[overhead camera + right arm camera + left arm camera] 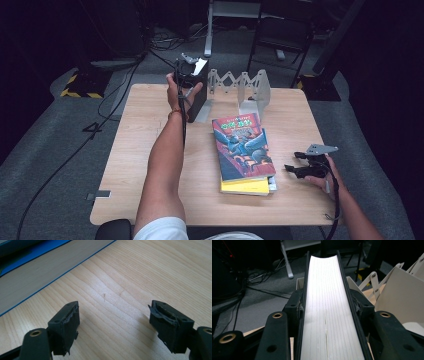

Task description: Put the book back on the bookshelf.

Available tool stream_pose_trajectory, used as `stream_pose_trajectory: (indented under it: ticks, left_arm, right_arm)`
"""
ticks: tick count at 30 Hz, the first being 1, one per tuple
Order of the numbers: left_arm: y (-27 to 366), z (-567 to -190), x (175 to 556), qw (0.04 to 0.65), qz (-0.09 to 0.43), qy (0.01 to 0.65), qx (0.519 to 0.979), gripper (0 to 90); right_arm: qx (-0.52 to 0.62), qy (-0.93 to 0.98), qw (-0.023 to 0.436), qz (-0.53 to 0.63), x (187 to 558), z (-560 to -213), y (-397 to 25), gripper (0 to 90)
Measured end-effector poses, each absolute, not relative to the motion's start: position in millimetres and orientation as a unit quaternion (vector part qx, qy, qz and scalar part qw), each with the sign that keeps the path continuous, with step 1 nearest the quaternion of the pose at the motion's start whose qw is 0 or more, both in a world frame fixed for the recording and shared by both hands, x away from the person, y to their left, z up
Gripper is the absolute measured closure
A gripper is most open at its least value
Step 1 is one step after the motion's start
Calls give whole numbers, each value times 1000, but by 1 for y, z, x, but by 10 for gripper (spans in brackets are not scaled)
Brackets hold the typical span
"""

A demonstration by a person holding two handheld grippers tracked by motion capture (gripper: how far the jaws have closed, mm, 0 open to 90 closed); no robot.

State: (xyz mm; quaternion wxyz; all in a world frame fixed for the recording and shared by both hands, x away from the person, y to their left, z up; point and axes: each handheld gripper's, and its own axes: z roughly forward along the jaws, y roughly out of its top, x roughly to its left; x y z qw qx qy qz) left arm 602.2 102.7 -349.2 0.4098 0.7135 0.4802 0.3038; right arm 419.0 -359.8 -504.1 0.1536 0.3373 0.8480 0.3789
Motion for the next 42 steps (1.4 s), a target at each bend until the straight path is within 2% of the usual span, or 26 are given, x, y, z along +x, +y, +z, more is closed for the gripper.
stream_pose_trajectory:
  ticks: [7, 17, 42]
  left_arm:
    - [104, -346, 602, 394, 307, 477, 723, 474]
    - [104, -344, 598, 391, 315, 470, 726, 456]
    - [124, -331, 563, 431, 312, 432, 728, 372]
  right_arm:
    - [337, 848, 154, 379, 419, -504, -360, 246]
    - [337, 848, 155, 379, 419, -504, -360, 247]
    - [338, 848, 154, 379, 419, -504, -359, 244]
